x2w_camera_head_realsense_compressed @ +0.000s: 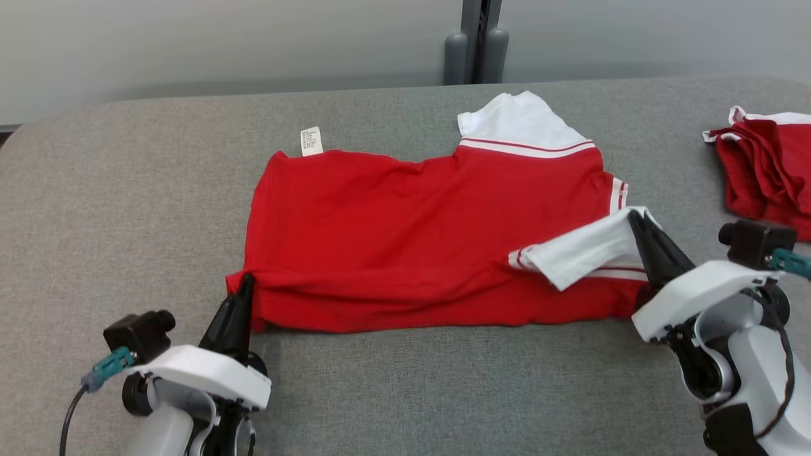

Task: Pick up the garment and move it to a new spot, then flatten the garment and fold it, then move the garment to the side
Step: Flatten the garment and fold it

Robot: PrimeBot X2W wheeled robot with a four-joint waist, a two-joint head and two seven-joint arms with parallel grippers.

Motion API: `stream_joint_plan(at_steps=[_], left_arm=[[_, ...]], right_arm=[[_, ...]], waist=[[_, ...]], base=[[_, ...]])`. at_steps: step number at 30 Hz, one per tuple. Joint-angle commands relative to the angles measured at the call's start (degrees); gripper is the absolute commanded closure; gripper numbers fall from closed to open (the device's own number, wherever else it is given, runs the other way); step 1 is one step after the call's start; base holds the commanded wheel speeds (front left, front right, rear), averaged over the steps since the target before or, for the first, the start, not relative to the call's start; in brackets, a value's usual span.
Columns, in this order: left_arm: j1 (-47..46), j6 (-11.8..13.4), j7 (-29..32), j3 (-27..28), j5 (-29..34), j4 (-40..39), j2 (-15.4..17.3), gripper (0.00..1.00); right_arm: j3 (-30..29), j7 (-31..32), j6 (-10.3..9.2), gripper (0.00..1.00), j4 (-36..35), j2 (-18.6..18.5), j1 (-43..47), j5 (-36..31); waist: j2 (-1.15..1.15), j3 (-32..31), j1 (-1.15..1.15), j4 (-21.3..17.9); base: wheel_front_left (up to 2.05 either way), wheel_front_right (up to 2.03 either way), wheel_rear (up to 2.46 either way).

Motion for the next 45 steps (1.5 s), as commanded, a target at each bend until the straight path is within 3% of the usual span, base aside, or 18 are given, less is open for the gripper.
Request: stream_joint_plan(at_steps=[1, 10, 11, 12, 13, 14, 21, 31, 43, 44, 45], left_arm=[[-1.5, -0.4, -0.3, 0.1, 0.4, 0.6, 0.1, 1.00], [-8.3, -2.0, -0.6, -1.7, 1.4, 7.7, -0.3, 1.00], [-8.8, -2.1, -0.4, -1.9, 1.4, 8.6, -0.4, 1.00], [-9.4, -2.3, -0.6, -2.2, 1.7, 9.3, -0.3, 0.61], [-9.8, -2.3, -1.1, -2.1, 1.9, 9.8, -0.3, 0.13], [-10.0, -2.4, -1.3, -2.2, 1.9, 10.4, -0.4, 0.00], [-7.9, -2.5, -3.3, -0.9, 2.3, 12.3, -0.4, 0.00], [-1.9, -2.1, -4.0, -0.6, 4.4, 11.8, -0.2, 0.00], [-3.6, -2.4, -4.0, -1.4, 6.3, 16.2, -0.6, 0.00], [-3.8, -2.5, -3.8, -1.6, 6.2, 16.8, -0.8, 0.00], [-4.1, -2.6, -3.7, -1.6, 5.8, 17.6, -1.0, 0.14]], right_arm=[[0.2, -0.9, 0.11, 1.00, 1.1, -0.2, -1.5, 0.4], [4.3, -5.5, 0.11, 1.00, 14.4, -0.2, -10.6, 1.9], [4.8, -6.3, 0.11, 0.68, 15.3, -0.3, -11.3, 2.1], [5.4, -6.9, 0.11, 0.09, 16.0, -0.3, -11.8, 2.4], [6.1, -7.4, 0.11, 0.00, 16.7, -0.3, -12.3, 2.8], [6.6, -8.2, 0.11, 0.00, 17.3, -0.5, -12.6, 3.3], [10.0, -12.6, 0.11, 0.00, 19.0, -3.4, -9.9, 5.8], [12.9, -14.4, 0.11, 0.00, 17.3, -7.7, -2.3, 7.3], [15.3, -12.8, 0.11, 0.00, 19.0, -6.5, -0.6, 7.2], [15.6, -12.4, 0.11, 0.49, 19.4, -6.1, -0.7, 7.3], [15.8, -12.2, 0.11, 0.66, 19.7, -5.8, -0.8, 7.5]], waist=[[0.00, 0.6, 0.00, 0.0], [0.00, 3.1, 0.00, -0.2], [0.00, 3.2, 0.00, -0.2], [0.00, 3.3, 0.00, -0.2], [0.00, 3.3, 0.00, -0.3], [0.00, 3.3, 0.00, -0.3], [0.00, 1.7, 0.00, -0.3], [0.00, 0.2, 0.00, -0.5], [0.00, 1.6, 0.00, -1.2], [0.00, 1.7, 0.00, -1.2], [0.00, 1.7, 0.00, -1.2]], base=[[0.00, 0.00, 0.00], [0.00, 0.00, 0.00], [0.00, 0.00, 0.00], [0.00, 0.00, 0.00], [0.00, 0.00, 0.00], [0.00, 0.00, 0.00], [0.00, 0.00, 0.00], [0.00, 0.00, 0.00], [0.00, 0.00, 0.00], [0.00, 0.00, 0.00], [0.00, 0.00, 0.00]])
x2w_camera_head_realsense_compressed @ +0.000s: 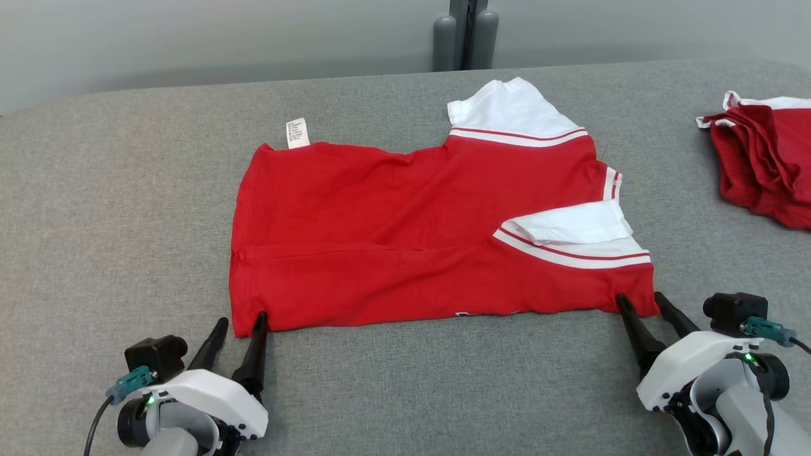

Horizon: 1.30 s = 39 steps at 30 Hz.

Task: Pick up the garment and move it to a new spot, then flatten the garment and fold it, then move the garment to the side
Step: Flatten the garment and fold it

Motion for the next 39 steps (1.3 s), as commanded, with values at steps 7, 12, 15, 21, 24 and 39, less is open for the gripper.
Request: stream_joint_plan(at_steps=[7, 12, 15, 21, 24, 39], left_arm=[[-2.3, -0.7, 0.1, -0.4, -0.9, 3.9, -0.5, 1.00], [-0.1, -1.1, -0.3, 0.0, -1.5, 2.8, -0.7, 1.00], [2.0, -1.2, -0.4, 0.7, -1.8, 0.8, -0.5, 1.00], [7.7, -0.5, -0.4, 1.9, -1.1, -4.0, -0.3, 1.00], [9.7, -0.1, -0.4, 1.9, -0.7, -5.8, -0.3, 1.00], [16.6, 2.1, -0.2, 1.0, 0.4, -11.7, -0.6, 0.54]], right_arm=[[-0.1, -1.2, 0.11, 1.00, 2.3, 0.6, -0.8, 1.3], [-0.4, -2.5, 0.11, 1.00, 1.1, 0.2, 1.0, 2.3], [-0.6, -3.0, 0.10, 1.00, -1.0, -0.4, 2.9, 2.7], [-2.0, -2.9, 0.10, 1.00, -6.4, -2.2, 8.8, 2.2], [-3.0, -2.4, 0.09, 1.00, -8.4, -2.8, 11.1, 1.9], [-13.0, 5.2, 0.06, 0.53, -21.6, -0.5, 25.6, -4.3]], waist=[[0.00, -1.0, 0.00, 0.3], [0.00, -3.2, 0.00, 0.5], [0.00, -4.5, 0.00, 0.6], [0.00, -6.4, 0.00, 0.9], [0.00, -6.7, 0.00, 1.0], [0.00, -8.2, 0.00, 2.1]], base=[[0.00, 0.00, 0.00], [0.00, 0.00, 0.00], [0.00, 0.00, 0.00], [0.00, 0.00, 0.00], [0.00, 0.00, 0.00], [0.00, 0.00, 0.00]])
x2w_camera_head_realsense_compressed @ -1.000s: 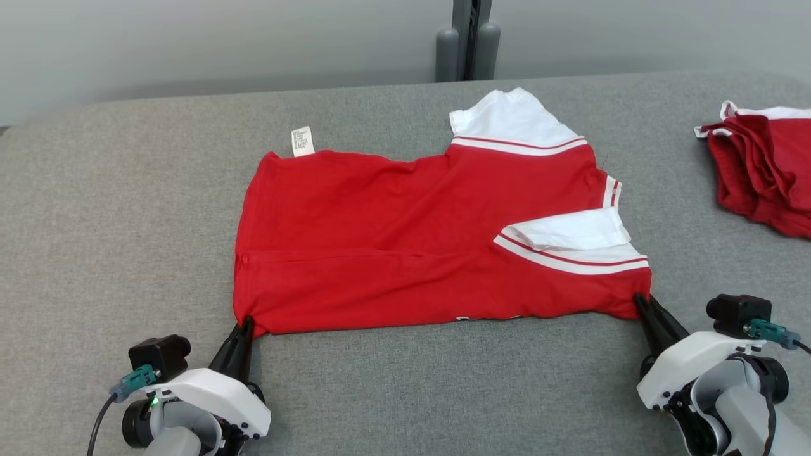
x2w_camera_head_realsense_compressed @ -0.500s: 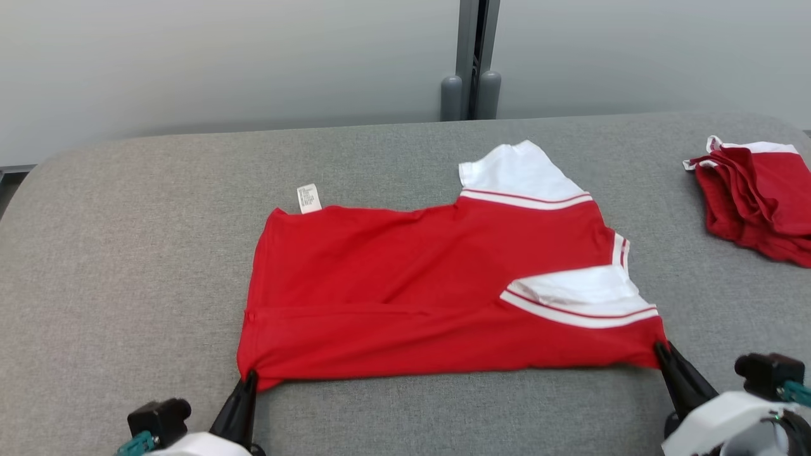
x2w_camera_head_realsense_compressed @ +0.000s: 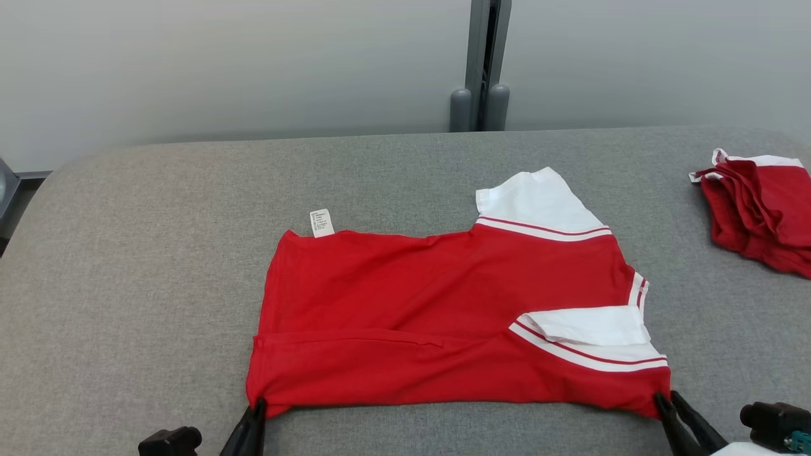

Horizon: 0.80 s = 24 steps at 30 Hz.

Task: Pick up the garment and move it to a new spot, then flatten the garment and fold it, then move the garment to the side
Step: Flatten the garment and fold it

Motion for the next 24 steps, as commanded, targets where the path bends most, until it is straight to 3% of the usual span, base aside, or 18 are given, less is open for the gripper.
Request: stream_joint_plan(at_steps=[1, 7, 15, 24], left_arm=[[0.0, 0.4, -0.2, 0.3, 0.4, -0.4, 0.4, 0.00], [0.3, 1.3, -0.4, 4.6, 2.8, -5.0, 1.0, 0.00], [1.7, 2.2, -0.4, 13.1, 10.4, -14.1, -0.3, 0.00], [2.3, 1.7, -0.4, 16.7, 17.5, -18.0, -1.3, 0.00]], right_arm=[[-0.7, 0.0, 0.01, 0.00, -0.6, 0.1, 0.3, -0.4], [-4.7, -1.0, 0.01, 0.00, -5.2, 2.0, 0.2, -5.1], [-7.2, -4.4, 0.01, 0.00, -10.9, 3.5, -0.6, -8.9], [-8.8, -7.7, 0.01, 0.00, -15.1, 5.8, -0.6, -11.9]], waist=[[0.00, -0.2, 0.00, 0.1], [0.00, -1.8, 0.00, 0.1], [0.00, -3.1, 0.00, -0.3], [0.00, -3.5, 0.00, -0.9]], base=[[0.00, 0.00, 0.00], [0.00, 0.00, 0.00], [0.00, 0.00, 0.00], [0.00, 0.00, 0.00]])
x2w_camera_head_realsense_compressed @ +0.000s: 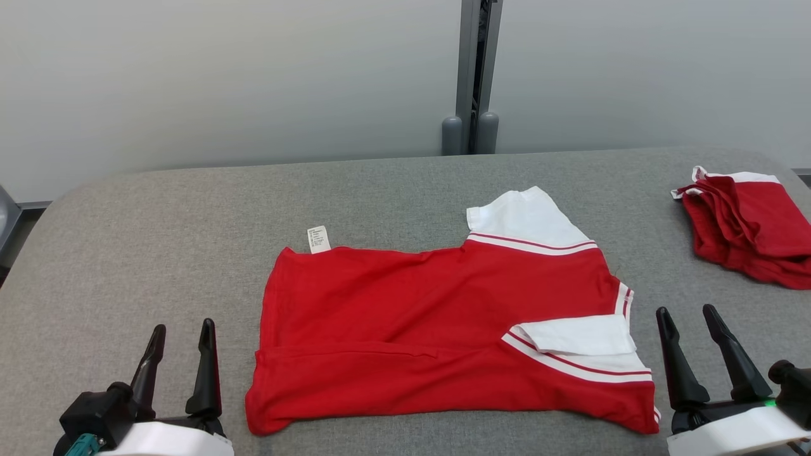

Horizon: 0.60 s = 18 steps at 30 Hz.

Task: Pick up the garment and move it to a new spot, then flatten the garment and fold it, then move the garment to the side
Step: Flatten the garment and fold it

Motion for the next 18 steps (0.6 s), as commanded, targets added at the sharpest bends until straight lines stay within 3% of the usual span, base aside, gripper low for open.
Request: stream_joint_plan(at_steps=[1, 18], left_arm=[[0.7, -0.2, -0.2, 0.5, 1.0, -0.5, 0.1, 0.00], [3.1, -0.5, -0.2, 2.1, 5.5, -1.3, -1.6, 0.00]], right_arm=[[-0.3, -0.6, 0.01, 0.00, -0.4, 0.2, 0.0, -0.5], [-1.5, -2.1, 0.01, 0.00, 0.8, 2.5, 2.2, -1.2]], waist=[[0.00, 0.0, 0.00, -0.1], [0.00, 0.2, 0.00, 0.3]], base=[[0.00, 0.00, 0.00], [0.00, 0.00, 0.00]])
